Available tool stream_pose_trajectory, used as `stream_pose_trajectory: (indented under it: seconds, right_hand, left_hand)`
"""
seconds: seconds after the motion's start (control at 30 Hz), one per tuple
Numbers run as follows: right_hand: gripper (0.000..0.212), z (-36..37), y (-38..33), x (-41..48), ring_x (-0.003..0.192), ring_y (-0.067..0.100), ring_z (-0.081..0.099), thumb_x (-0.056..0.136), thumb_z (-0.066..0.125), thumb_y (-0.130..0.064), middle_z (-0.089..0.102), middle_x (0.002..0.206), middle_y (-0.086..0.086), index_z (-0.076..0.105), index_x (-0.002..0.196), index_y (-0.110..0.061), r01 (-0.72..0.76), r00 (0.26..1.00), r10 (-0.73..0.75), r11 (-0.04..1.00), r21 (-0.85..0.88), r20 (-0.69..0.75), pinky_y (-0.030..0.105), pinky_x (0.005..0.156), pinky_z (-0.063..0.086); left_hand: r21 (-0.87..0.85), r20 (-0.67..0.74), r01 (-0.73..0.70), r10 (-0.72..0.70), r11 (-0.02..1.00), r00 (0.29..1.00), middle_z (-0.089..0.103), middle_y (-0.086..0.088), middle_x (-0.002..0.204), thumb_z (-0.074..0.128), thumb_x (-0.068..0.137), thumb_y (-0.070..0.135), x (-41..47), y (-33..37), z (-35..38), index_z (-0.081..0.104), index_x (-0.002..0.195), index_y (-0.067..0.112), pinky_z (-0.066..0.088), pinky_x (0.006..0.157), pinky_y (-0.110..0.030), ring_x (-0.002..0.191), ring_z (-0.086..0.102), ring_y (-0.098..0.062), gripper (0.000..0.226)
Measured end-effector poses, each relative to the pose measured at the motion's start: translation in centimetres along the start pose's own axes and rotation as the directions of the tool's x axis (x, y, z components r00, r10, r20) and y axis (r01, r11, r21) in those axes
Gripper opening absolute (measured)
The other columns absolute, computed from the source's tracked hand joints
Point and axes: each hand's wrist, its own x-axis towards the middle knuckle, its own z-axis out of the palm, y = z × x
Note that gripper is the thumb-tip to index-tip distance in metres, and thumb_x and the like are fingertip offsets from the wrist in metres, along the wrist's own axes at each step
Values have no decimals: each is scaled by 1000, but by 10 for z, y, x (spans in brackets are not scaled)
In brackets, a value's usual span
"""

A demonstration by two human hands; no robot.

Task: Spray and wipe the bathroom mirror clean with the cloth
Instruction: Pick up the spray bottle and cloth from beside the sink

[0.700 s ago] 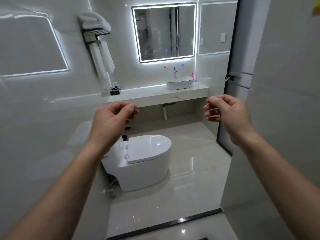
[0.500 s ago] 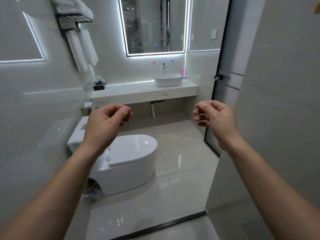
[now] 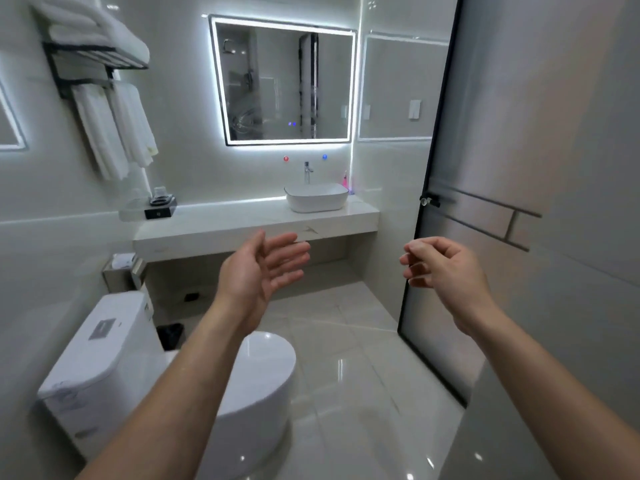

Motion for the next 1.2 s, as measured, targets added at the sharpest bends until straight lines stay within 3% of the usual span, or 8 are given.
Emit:
stream_pose_trajectory:
  seconds: [0.13, 0.4, 0.53, 0.63, 0.8, 0.9, 1.07, 1.2]
  right_hand:
    - [18, 31, -3, 66, 49, 10, 58, 85, 56, -14, 65, 67, 5, 63, 69, -16, 33, 999, -33, 999, -9, -30, 26, 56, 49]
    - [16, 74, 31, 151, 45, 5, 56, 85, 56, -14, 64, 67, 4, 64, 70, -16, 19, 997, -19, 1000, -4, -69, 21, 49, 47]
    - [17, 85, 46, 194, 38, 7, 48, 86, 56, -21, 62, 63, 2, 63, 71, -15, 66, 997, -66, 998, -1, -47, 16, 42, 36]
    - [33, 96, 59, 235, 37, 4, 36, 87, 54, -34, 49, 46, -7, 56, 60, -14, 94, 994, -94, 996, -4, -51, 13, 38, 29]
    - [45, 117, 81, 322, 38, 7, 26, 87, 53, -34, 32, 39, -10, 37, 49, -17, 98, 995, -98, 994, 38, 4, 19, 38, 22]
    - [44, 122, 88, 380, 40, 10, 26, 85, 54, -30, 32, 39, -9, 37, 47, -17, 122, 991, -124, 992, 36, 57, 24, 43, 23]
    - [46, 121, 96, 466, 41, 10, 24, 86, 55, -27, 30, 39, -9, 35, 45, -18, 162, 981, -169, 984, 71, 98, 23, 43, 22]
    - [46, 119, 108, 515, 41, 11, 24, 86, 55, -26, 30, 40, -7, 35, 45, -16, 142, 985, -148, 988, 61, 91, 24, 44, 22]
  left_hand:
    - [140, 0, -43, 44, 989, 999, 74, -11, 100, 35, 102, 27, 75, 13, 2, 64, 109, 6, 56, 82, -34, 93, 71, -21, 37]
    - [353, 8, -185, 195, 917, 981, 69, -1, 76, 61, 89, 20, 166, 5, -9, 71, 92, 17, 54, 64, -18, 62, 58, -8, 11]
    - [434, -36, -216, 256, 875, 966, 65, 3, 68, 65, 87, 26, 209, 1, -12, 70, 83, 20, 50, 56, -16, 52, 53, 0, 9]
    - [475, -82, -217, 289, 853, 954, 61, 2, 63, 62, 88, 29, 241, -1, -13, 70, 84, 18, 46, 51, -15, 49, 51, 3, 14]
    - [548, -128, -236, 359, 803, 925, 61, 5, 60, 58, 91, 29, 305, 3, -10, 71, 83, 18, 47, 57, -20, 53, 52, -1, 19]
    - [550, -176, -244, 396, 799, 901, 62, 5, 58, 59, 91, 27, 352, 8, 0, 70, 79, 18, 48, 61, -26, 54, 51, -7, 19]
    - [524, -221, -299, 467, 798, 856, 62, 7, 54, 60, 90, 25, 430, 9, 24, 71, 78, 17, 47, 60, -28, 48, 48, -5, 19]
    - [504, -232, -287, 448, 815, 864, 61, 6, 56, 59, 91, 24, 484, -6, 41, 71, 78, 16, 48, 61, -28, 52, 49, -8, 19]
